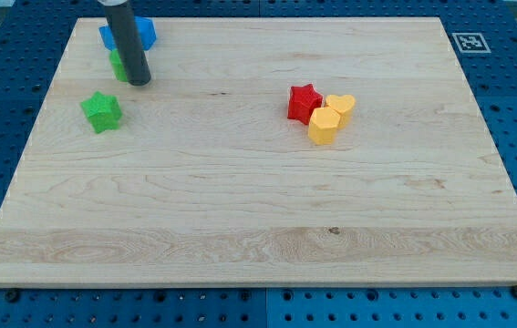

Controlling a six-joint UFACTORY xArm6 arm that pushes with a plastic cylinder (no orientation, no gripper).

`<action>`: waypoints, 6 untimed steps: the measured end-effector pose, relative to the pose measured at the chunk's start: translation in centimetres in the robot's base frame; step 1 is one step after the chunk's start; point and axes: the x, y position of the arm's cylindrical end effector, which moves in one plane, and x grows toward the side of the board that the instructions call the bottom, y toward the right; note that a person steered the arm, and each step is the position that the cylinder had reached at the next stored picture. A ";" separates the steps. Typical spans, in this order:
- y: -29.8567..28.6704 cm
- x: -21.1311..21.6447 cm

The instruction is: Push the green circle into the blue blocks

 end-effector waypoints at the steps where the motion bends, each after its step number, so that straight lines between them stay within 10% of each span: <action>1: -2.6 1.2; 6: -1.4 -1.3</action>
